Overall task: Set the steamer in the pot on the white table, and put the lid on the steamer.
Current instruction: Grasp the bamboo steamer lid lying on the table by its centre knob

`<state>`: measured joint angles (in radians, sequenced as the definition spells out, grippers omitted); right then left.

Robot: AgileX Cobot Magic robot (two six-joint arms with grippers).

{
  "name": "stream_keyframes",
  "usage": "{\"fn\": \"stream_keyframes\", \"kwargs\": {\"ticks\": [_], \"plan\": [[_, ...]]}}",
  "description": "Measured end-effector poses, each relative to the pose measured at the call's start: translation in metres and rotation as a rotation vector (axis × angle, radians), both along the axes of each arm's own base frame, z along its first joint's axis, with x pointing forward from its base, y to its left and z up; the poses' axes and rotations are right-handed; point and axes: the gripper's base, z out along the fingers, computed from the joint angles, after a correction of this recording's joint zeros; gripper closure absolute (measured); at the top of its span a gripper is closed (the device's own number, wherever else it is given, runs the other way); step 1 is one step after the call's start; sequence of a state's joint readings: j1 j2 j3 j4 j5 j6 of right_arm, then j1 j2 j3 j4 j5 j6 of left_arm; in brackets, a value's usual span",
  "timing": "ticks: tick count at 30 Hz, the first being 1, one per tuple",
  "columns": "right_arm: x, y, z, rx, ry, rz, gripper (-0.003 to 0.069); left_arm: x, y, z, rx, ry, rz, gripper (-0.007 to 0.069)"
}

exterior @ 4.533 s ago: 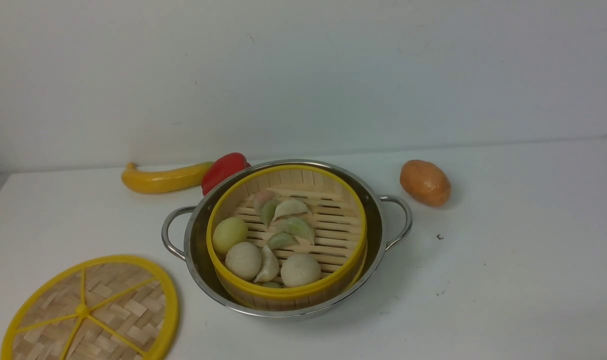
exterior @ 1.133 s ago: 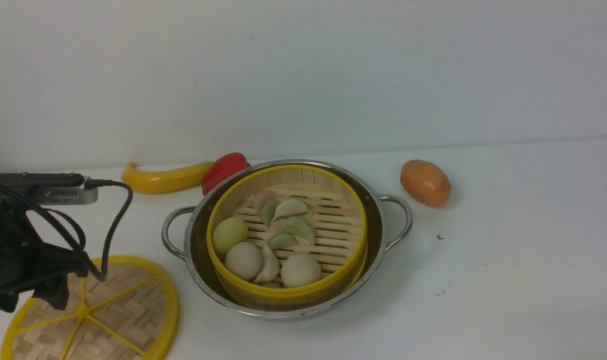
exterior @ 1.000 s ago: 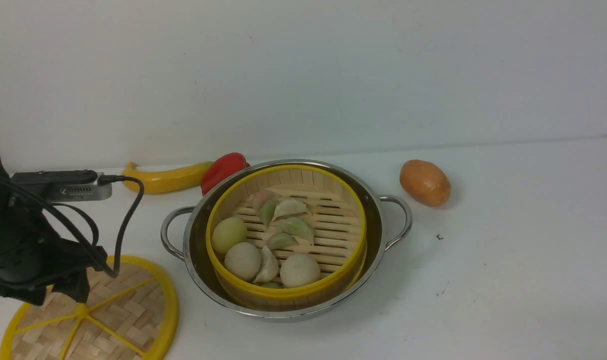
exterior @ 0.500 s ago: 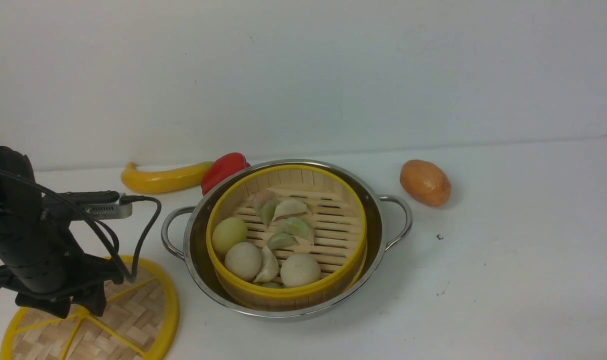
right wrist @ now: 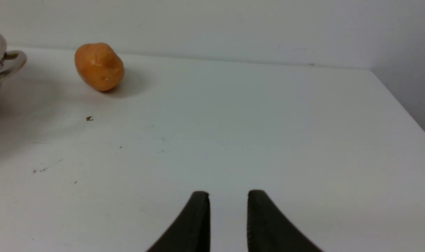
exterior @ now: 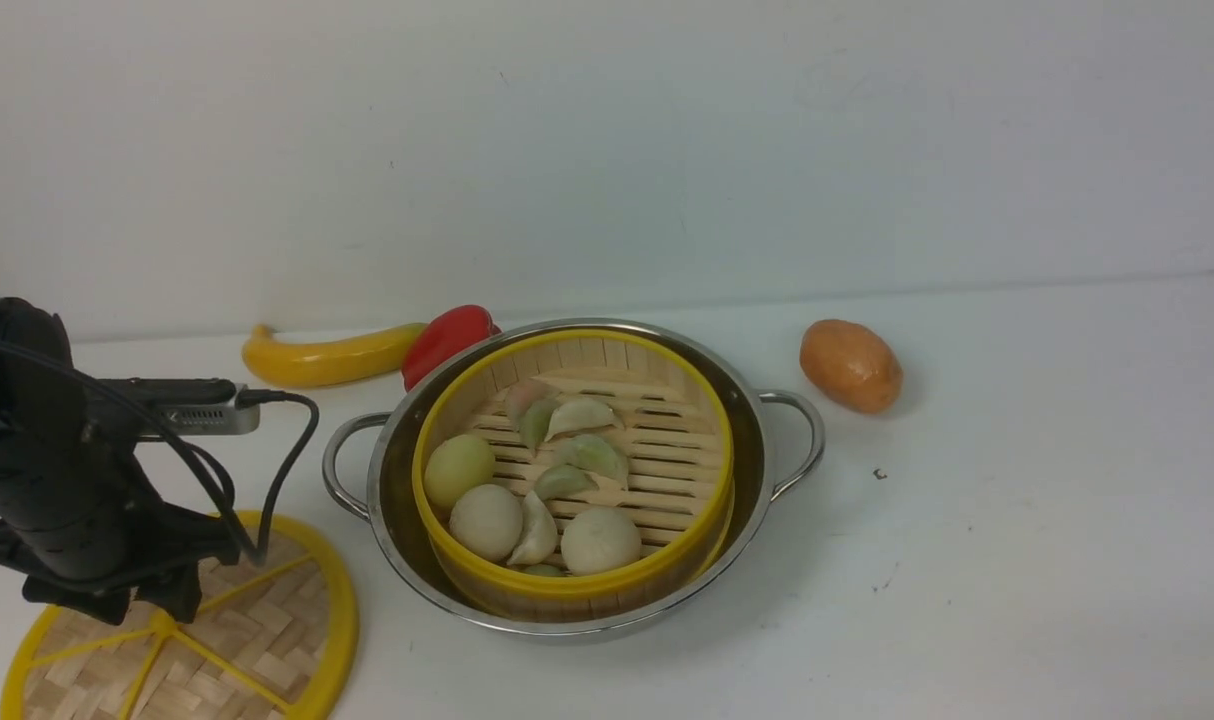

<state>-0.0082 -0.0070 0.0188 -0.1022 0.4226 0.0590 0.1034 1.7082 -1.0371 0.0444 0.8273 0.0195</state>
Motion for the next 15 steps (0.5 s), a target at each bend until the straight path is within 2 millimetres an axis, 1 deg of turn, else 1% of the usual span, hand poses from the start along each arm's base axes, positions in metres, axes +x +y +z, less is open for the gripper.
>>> {"fn": "stream_keyframes", "kwargs": {"ticks": [4, 9, 14, 15], "plan": [[0.0, 0.0, 0.0, 0.0, 0.0, 0.0, 0.0507, 0.001, 0.0, -0.004, -0.003, 0.011, 0.006, 0.0272], [0.0, 0.0, 0.0, 0.0, 0.0, 0.0, 0.05, 0.003, 0.0, -0.014, -0.011, 0.047, 0.022, 0.0272], [0.0, 0.0, 0.0, 0.0, 0.0, 0.0, 0.0497, 0.003, 0.0, -0.018, -0.012, 0.059, 0.022, 0.0272], [0.0, 0.0, 0.0, 0.0, 0.0, 0.0, 0.0495, 0.004, 0.0, -0.019, -0.012, 0.061, 0.022, 0.0281]]}}
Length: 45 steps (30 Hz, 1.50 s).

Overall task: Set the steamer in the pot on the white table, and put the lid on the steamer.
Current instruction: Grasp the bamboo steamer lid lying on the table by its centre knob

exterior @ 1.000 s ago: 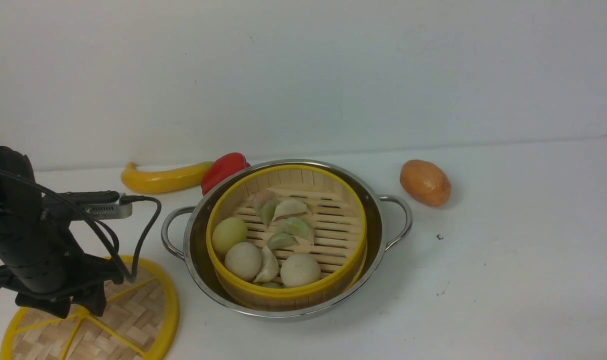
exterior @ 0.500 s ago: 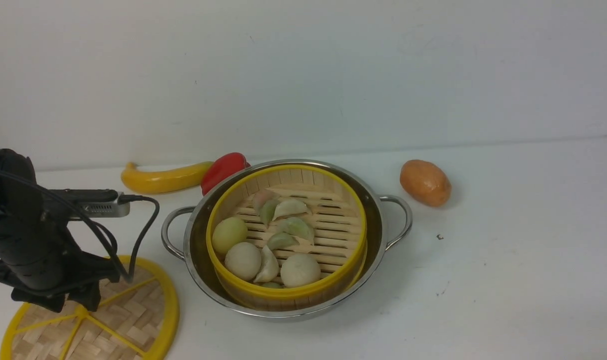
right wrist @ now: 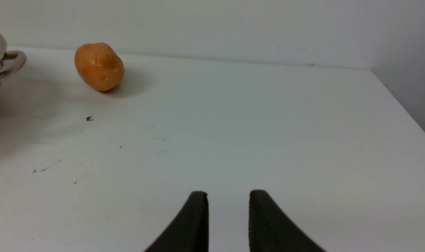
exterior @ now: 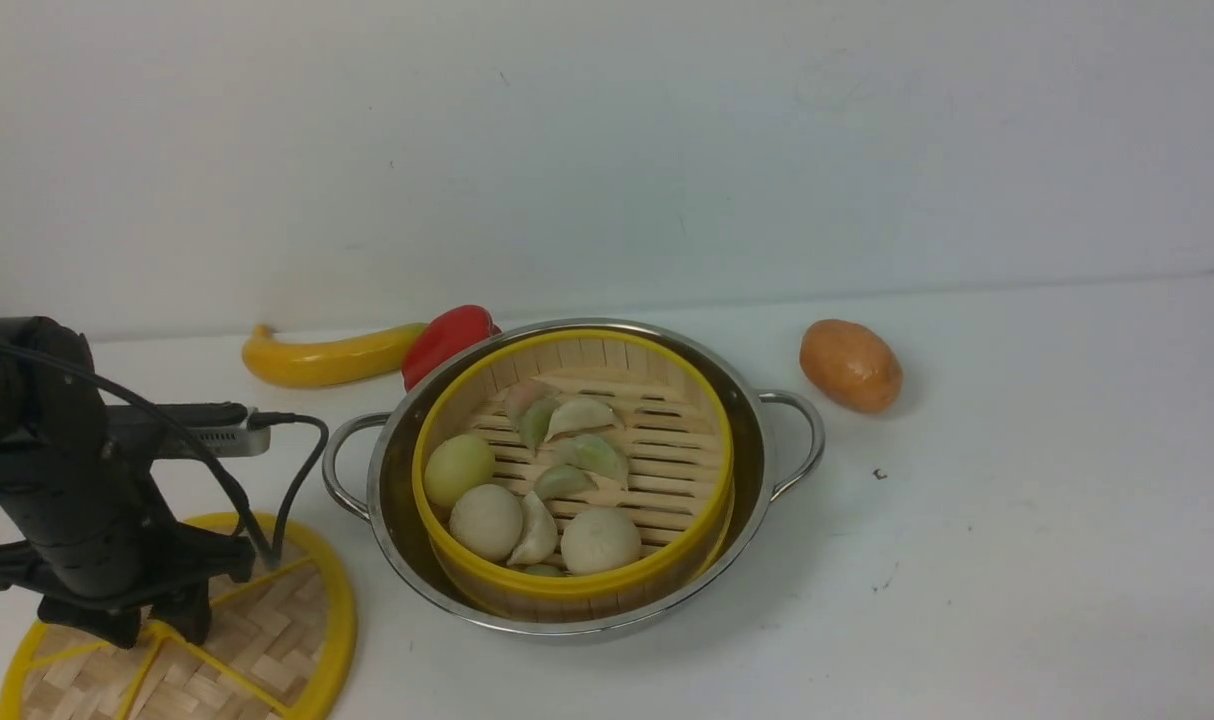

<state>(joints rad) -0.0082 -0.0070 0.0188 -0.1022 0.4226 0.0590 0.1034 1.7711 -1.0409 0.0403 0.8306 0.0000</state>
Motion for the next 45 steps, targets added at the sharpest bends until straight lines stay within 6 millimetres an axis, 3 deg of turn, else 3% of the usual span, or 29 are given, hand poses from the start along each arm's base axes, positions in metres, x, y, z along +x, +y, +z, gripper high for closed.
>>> {"fn": "stream_keyframes", "kwargs": {"ticks": [4, 8, 32, 37, 45], "plan": [[0.0, 0.0, 0.0, 0.0, 0.0, 0.0, 0.0491, 0.001, 0.0, 0.001, 0.001, -0.005, -0.001, 0.0351], [0.0, 0.0, 0.0, 0.0, 0.0, 0.0, 0.0488, 0.002, 0.0, 0.002, 0.002, -0.008, -0.001, 0.0505], [0.0, 0.0, 0.0, 0.0, 0.0, 0.0, 0.0468, 0.0, 0.0, 0.004, 0.0, 0.026, 0.0, 0.0505], [0.0, 0.0, 0.0, 0.0, 0.0, 0.0, 0.0468, 0.007, 0.001, 0.02, -0.004, 0.075, 0.006, 0.0505], [0.0, 0.0, 0.0, 0.0, 0.0, 0.0, 0.0466, 0.029, 0.004, 0.074, 0.003, 0.05, -0.003, 0.0505]]}}
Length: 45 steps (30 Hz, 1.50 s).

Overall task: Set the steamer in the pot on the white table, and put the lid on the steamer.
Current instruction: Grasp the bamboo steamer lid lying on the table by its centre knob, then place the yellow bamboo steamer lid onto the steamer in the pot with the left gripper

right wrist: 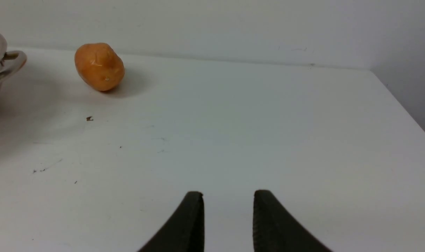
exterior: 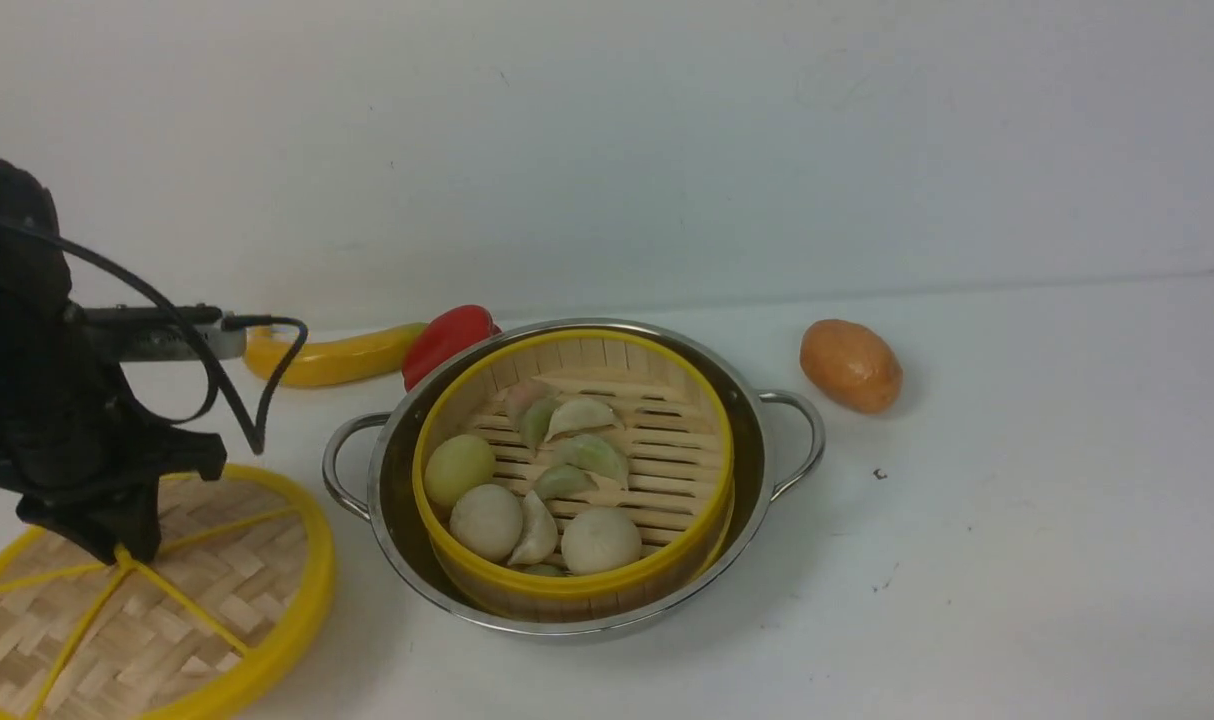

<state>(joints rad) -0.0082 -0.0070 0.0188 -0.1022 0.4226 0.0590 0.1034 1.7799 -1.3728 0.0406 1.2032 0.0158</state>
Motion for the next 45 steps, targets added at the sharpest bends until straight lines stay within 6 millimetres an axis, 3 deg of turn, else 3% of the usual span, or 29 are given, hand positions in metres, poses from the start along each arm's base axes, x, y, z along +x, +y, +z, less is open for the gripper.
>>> {"fn": "stream_keyframes", "kwargs": {"ticks": [6, 18, 22, 31, 41, 45], "plan": [[0.0, 0.0, 0.0, 0.0, 0.0, 0.0, 0.0464, 0.014, 0.002, 0.03, 0.017, -0.107, -0.008, 0.0505], [0.0, 0.0, 0.0, 0.0, 0.0, 0.0, 0.0454, 0.011, -0.002, 0.039, -0.023, -0.123, -0.025, 0.0505], [0.0, 0.0, 0.0, 0.0, 0.0, 0.0, 0.045, 0.012, -0.016, 0.039, -0.112, -0.134, -0.053, 0.0505], [0.0, 0.0, 0.0, 0.0, -0.001, 0.0, 0.0446, 0.014, -0.049, 0.042, -0.125, -0.14, -0.159, 0.0505], [0.0, 0.0, 0.0, 0.0, -0.002, 0.0, 0.0437, 0.026, -0.093, 0.088, -0.132, -0.296, -0.286, 0.0505], [0.0, 0.0, 0.0, 0.0, -0.002, 0.0, 0.0434, 0.032, -0.112, 0.088, -0.158, -0.304, -0.324, 0.0505]]}}
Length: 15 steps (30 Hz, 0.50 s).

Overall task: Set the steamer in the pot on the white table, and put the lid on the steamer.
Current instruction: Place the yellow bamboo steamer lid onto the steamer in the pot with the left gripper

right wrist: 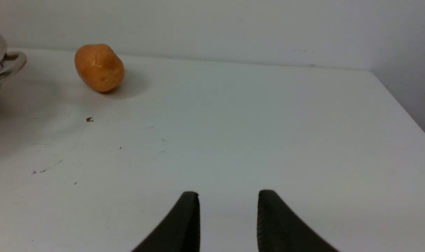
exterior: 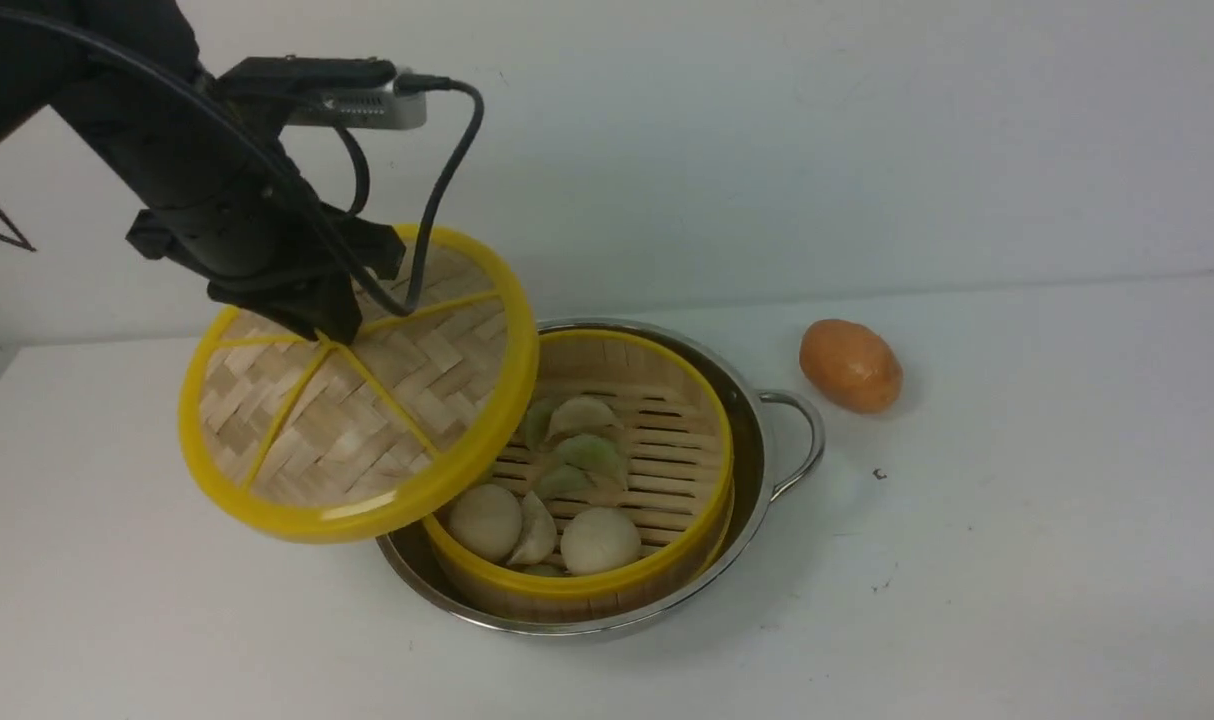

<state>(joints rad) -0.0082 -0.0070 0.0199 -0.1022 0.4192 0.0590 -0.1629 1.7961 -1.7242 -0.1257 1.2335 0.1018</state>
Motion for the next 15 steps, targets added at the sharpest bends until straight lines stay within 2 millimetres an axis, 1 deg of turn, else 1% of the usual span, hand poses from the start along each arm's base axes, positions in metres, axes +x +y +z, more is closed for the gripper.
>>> {"fn": "stream_keyframes", "kwargs": {"ticks": [2, 5, 7, 8, 11, 12, 15], "plan": [[0.0, 0.0, 0.0, 0.0, 0.0, 0.0, 0.0431, 0.003, -0.008, -0.004, -0.005, 0.008, -0.016, 0.0505], [0.0, 0.0, 0.0, 0.0, 0.0, 0.0, 0.0426, 0.011, -0.029, -0.015, -0.01, 0.03, -0.063, 0.0505], [0.0, 0.0, 0.0, 0.0, 0.0, 0.0, 0.0425, 0.014, -0.04, -0.019, -0.01, 0.035, -0.085, 0.0505], [0.0, 0.0, 0.0, 0.0, 0.0, 0.0, 0.0425, 0.016, -0.05, -0.021, -0.01, 0.033, -0.108, 0.0505], [0.0, 0.0, 0.0, 0.0, 0.0, 0.0, 0.0424, 0.019, -0.062, -0.025, -0.014, 0.035, -0.134, 0.0505], [0.0, 0.0, 0.0, 0.0, 0.0, 0.0, 0.0422, 0.021, -0.073, -0.027, -0.015, 0.033, -0.155, 0.0505], [0.0, 0.0, 0.0, 0.0, 0.0, 0.0, 0.0421, 0.024, -0.082, -0.033, -0.014, 0.043, -0.171, 0.0505]]}}
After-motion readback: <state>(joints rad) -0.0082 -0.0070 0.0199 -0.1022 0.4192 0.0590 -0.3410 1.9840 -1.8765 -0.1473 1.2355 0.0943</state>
